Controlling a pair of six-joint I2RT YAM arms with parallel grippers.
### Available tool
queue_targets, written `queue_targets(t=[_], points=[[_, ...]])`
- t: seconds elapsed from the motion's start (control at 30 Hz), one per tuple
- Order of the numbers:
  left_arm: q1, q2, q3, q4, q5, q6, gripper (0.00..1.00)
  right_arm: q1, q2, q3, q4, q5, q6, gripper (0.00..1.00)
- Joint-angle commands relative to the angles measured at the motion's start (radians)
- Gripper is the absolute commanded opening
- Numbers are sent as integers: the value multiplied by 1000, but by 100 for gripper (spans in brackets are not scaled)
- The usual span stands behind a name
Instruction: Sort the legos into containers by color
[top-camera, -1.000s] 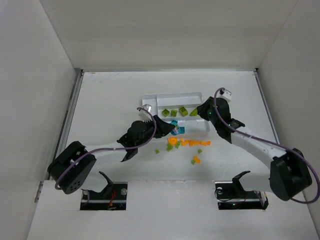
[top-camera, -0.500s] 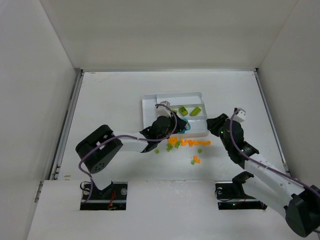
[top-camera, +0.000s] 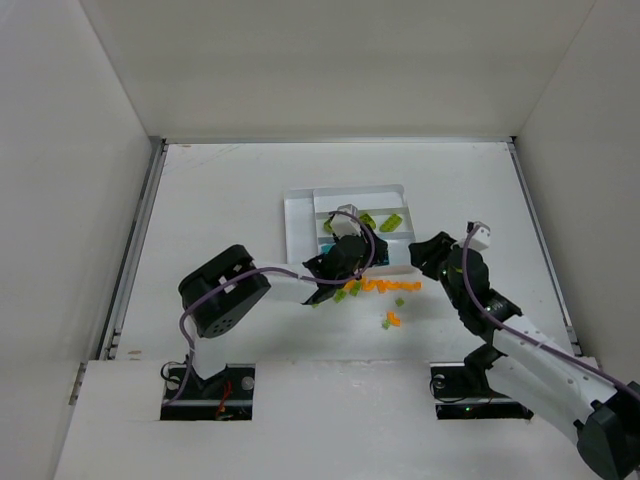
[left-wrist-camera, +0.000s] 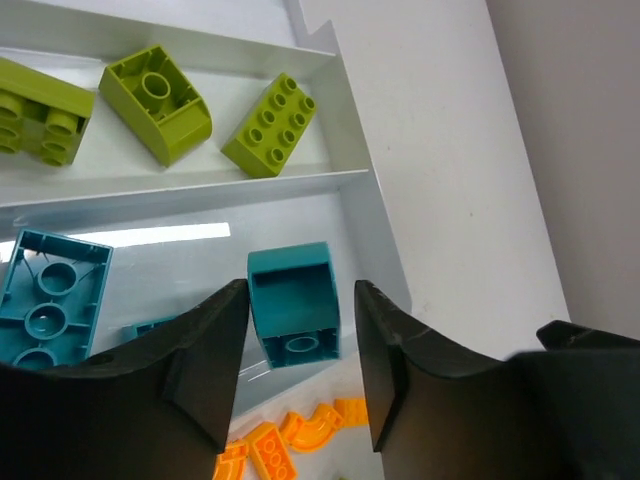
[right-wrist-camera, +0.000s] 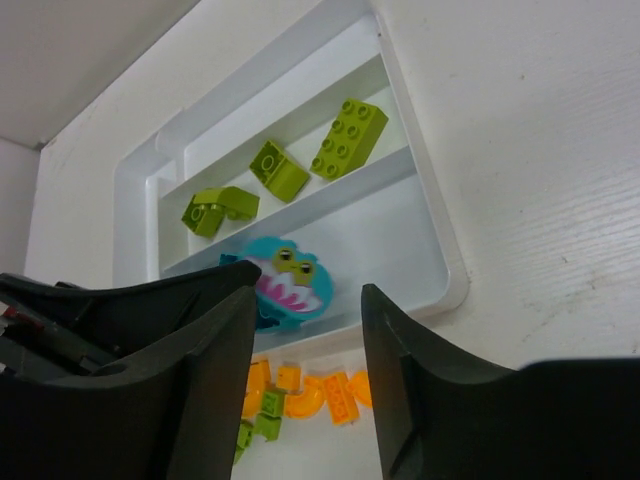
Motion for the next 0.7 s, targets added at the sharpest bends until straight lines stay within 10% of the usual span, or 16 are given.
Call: queue_targets(t=[0.0, 0.17, 0.4, 0.67], points=[[-6, -7, 34, 13, -36, 8, 47, 30, -28, 6, -29, 10, -19, 54], [0, -59, -3, 13, -36, 27, 55, 107, -53, 1, -70, 12, -19, 55], [8, -269, -162, -20, -17, 120, 26, 361, 65, 69, -147, 10, -21, 22], [37, -633, -399, -229, -71, 125, 24, 558, 436, 198, -26, 26, -27, 46]])
